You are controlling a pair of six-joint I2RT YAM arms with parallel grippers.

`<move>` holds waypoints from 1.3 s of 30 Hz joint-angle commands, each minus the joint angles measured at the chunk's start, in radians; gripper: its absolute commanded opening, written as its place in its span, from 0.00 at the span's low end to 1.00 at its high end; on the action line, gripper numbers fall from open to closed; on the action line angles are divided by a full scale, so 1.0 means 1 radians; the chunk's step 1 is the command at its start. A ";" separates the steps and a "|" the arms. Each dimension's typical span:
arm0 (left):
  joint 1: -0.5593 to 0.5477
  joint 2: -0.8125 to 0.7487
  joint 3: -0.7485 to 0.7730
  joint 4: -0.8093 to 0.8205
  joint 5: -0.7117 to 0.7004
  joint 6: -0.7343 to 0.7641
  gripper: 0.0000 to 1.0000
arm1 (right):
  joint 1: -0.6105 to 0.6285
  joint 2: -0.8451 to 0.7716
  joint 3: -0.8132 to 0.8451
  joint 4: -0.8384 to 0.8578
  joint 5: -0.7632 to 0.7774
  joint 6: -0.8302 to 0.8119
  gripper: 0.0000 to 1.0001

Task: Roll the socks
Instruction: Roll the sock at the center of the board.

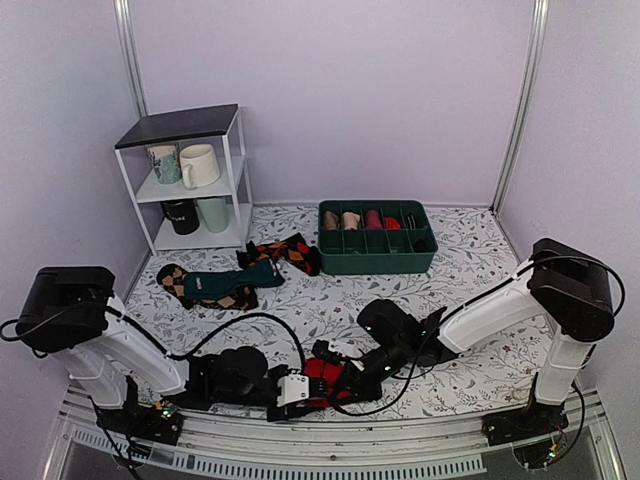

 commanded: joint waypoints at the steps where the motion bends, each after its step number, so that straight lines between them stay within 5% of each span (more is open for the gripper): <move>1: -0.026 0.021 0.014 0.001 -0.009 0.003 0.43 | 0.001 0.081 -0.028 -0.181 0.015 0.017 0.11; 7: -0.037 0.042 0.016 -0.018 -0.036 -0.022 0.39 | -0.004 0.091 -0.025 -0.185 0.001 0.022 0.11; 16: -0.041 0.079 0.058 -0.116 -0.035 -0.071 0.02 | -0.013 0.091 -0.024 -0.188 -0.010 0.029 0.13; 22: -0.040 0.079 0.044 -0.139 -0.039 -0.169 0.00 | -0.013 0.023 -0.044 -0.143 0.100 0.039 0.35; 28: -0.002 0.053 0.006 -0.137 0.008 -0.306 0.00 | -0.005 -0.251 -0.260 0.213 0.415 0.017 0.43; 33: 0.030 0.065 0.007 -0.150 0.055 -0.359 0.00 | 0.055 -0.400 -0.504 0.644 0.523 -0.194 0.50; 39: 0.062 0.083 0.013 -0.165 0.100 -0.411 0.00 | 0.119 -0.310 -0.497 0.706 0.549 -0.353 0.52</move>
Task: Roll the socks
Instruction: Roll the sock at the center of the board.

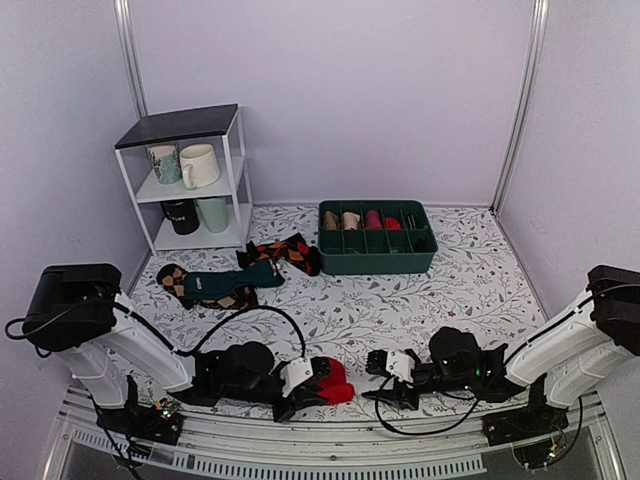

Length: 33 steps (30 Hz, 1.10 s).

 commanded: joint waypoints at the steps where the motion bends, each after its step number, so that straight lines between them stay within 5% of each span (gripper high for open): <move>1: 0.030 0.042 -0.024 -0.128 0.052 -0.065 0.00 | 0.043 0.067 0.032 0.161 0.071 -0.153 0.52; 16: 0.052 0.052 -0.033 -0.114 0.081 -0.085 0.00 | 0.074 0.215 0.146 0.093 -0.085 -0.179 0.51; 29: 0.053 0.056 -0.033 -0.112 0.086 -0.080 0.00 | 0.074 0.290 0.199 0.007 -0.027 -0.140 0.45; 33: 0.053 0.056 -0.031 -0.114 0.090 -0.077 0.00 | 0.074 0.291 0.211 -0.015 -0.032 -0.133 0.37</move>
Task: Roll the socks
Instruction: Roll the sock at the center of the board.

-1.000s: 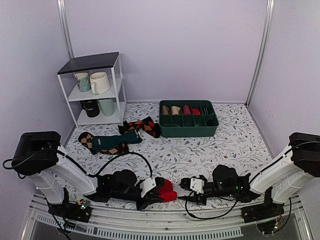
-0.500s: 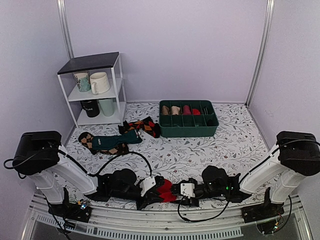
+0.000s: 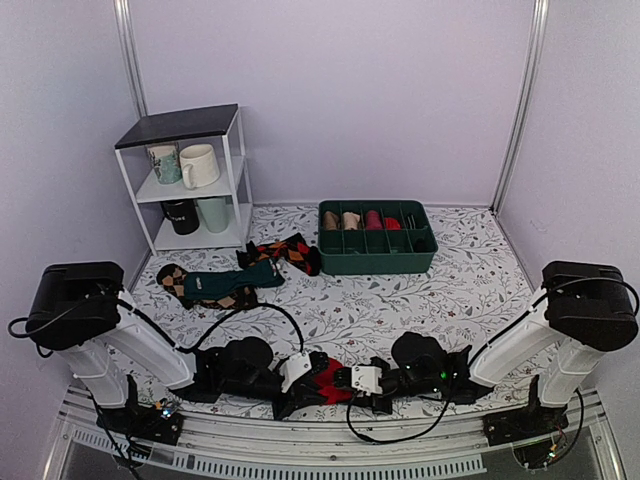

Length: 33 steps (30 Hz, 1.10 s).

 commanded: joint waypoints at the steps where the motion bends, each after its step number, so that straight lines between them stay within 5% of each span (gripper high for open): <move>1: 0.013 0.042 -0.031 -0.135 0.009 -0.003 0.00 | 0.005 0.037 0.033 -0.081 0.004 0.027 0.35; 5: 0.014 0.041 -0.030 -0.132 0.005 0.000 0.00 | 0.004 0.060 0.066 -0.163 0.004 0.049 0.24; 9: 0.012 0.018 -0.027 -0.134 -0.022 0.020 0.00 | -0.010 0.072 0.105 -0.261 -0.033 0.085 0.00; 10: 0.009 -0.004 -0.031 -0.135 -0.043 0.031 0.09 | -0.023 0.069 0.115 -0.289 -0.057 0.109 0.00; 12: -0.009 -0.101 -0.053 -0.132 -0.118 0.067 0.45 | -0.050 0.049 0.127 -0.341 -0.110 0.148 0.00; 13: -0.028 -0.152 -0.068 -0.132 -0.155 0.095 0.48 | -0.062 0.036 0.133 -0.368 -0.131 0.167 0.00; 21: -0.105 -0.400 -0.140 -0.173 -0.200 0.278 0.48 | -0.145 0.073 0.372 -0.848 -0.327 0.272 0.00; 33: -0.169 -0.141 -0.100 0.015 -0.398 0.365 0.48 | -0.164 0.197 0.470 -0.995 -0.379 0.339 0.00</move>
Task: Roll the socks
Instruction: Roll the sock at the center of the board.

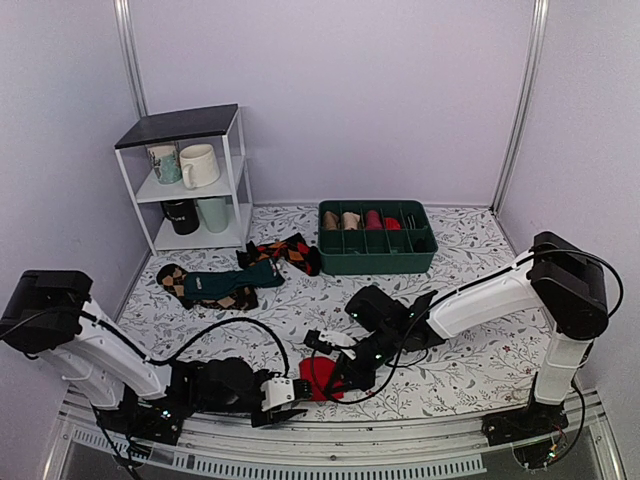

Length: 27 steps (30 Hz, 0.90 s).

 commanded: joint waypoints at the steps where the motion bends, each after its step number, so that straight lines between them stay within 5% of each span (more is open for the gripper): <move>1: -0.046 0.065 0.022 0.151 -0.140 0.064 0.48 | 0.008 0.068 -0.022 -0.162 0.000 0.027 0.00; 6: -0.094 0.115 0.013 0.292 -0.256 0.126 0.50 | 0.006 0.077 -0.026 -0.163 -0.006 0.026 0.00; 17: -0.103 0.184 0.041 0.243 -0.213 0.089 0.49 | 0.002 0.083 -0.027 -0.164 -0.023 0.031 0.00; 23: -0.107 0.182 0.039 0.201 -0.180 0.057 0.44 | -0.004 0.089 -0.024 -0.168 -0.030 0.033 0.00; 27: -0.106 0.202 0.053 0.179 -0.161 0.050 0.33 | -0.006 0.092 -0.023 -0.172 -0.037 0.033 0.00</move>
